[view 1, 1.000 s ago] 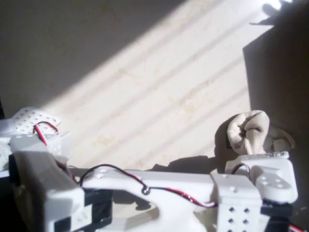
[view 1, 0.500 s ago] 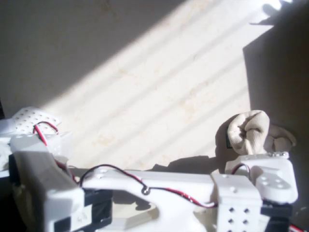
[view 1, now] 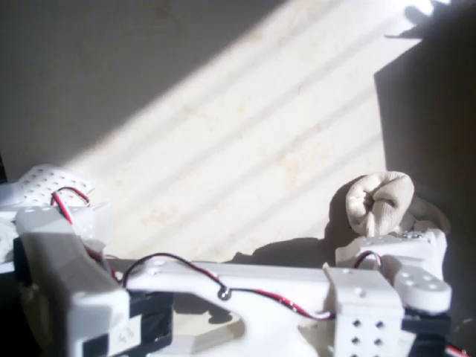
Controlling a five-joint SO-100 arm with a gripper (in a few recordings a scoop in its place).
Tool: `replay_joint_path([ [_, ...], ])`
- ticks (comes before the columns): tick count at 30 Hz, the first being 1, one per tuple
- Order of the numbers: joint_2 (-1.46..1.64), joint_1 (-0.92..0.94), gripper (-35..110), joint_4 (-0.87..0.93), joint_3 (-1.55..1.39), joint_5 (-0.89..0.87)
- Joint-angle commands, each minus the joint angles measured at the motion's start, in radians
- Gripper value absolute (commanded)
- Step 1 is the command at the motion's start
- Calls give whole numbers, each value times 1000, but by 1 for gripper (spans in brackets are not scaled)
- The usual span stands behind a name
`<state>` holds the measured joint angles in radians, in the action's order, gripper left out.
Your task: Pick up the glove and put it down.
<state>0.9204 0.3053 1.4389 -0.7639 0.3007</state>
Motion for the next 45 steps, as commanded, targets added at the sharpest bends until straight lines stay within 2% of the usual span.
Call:
replay_joint_path([
  [1,107,9,31,8,20,9],
  [14,242,-12,31,86,21,6],
  [25,253,-302,31,78,21,-8],
  [30,120,-351,31,63,34,-35],
  [38,-5,-351,31,-100,25,-103],
  [45,-101,-351,31,-110,34,-103],
])
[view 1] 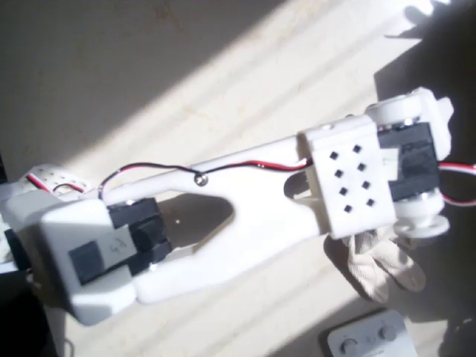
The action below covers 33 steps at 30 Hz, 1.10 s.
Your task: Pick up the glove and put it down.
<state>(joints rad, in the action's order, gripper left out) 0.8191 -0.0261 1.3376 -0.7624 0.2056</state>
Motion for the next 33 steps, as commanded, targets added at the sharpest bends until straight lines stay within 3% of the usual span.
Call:
replay_joint_path([
  [1,-6,-20,31,-9,32,-8],
  [6,-20,-20,28,-60,21,-8],
  [15,-21,-21,0,-109,21,-8],
  [33,-9,-5,0,-143,31,-6],
])
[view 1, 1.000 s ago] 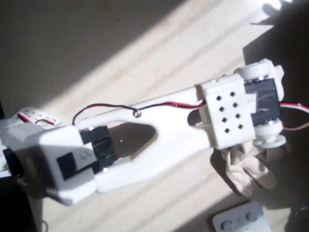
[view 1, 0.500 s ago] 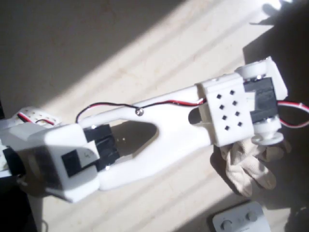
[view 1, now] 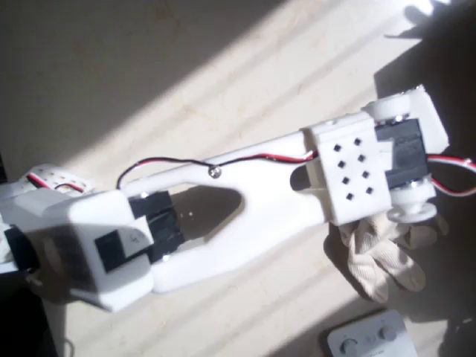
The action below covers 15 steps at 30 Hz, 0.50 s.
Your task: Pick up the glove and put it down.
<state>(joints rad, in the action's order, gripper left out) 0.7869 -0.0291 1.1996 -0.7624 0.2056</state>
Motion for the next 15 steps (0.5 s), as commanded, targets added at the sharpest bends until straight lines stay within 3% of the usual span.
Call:
replay_joint_path([
  [1,23,-2,0,-5,31,-6],
  [8,32,-2,0,6,29,-6],
  [15,239,-2,0,-6,-9,-6],
])
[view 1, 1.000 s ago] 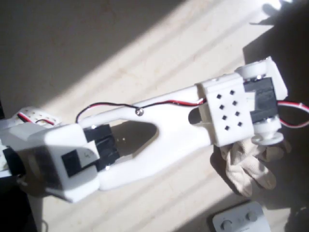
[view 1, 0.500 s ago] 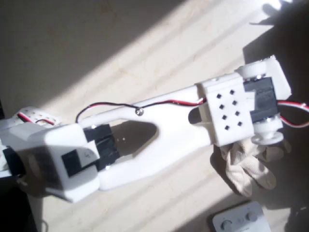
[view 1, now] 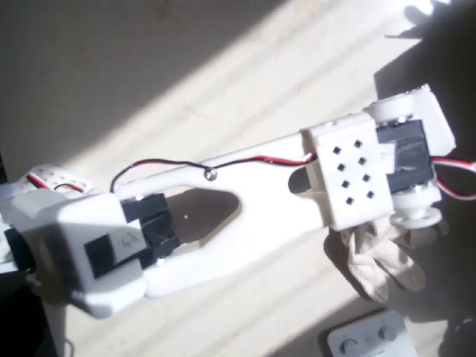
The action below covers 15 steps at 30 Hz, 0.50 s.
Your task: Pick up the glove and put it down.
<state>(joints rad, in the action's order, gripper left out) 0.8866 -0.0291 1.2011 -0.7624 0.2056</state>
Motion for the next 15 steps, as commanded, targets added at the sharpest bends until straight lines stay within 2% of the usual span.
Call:
replay_joint_path([
  [1,167,-2,0,-8,-41,-6],
  [8,563,-2,0,-21,-476,-6],
  [15,948,0,0,-233,-917,-6],
])
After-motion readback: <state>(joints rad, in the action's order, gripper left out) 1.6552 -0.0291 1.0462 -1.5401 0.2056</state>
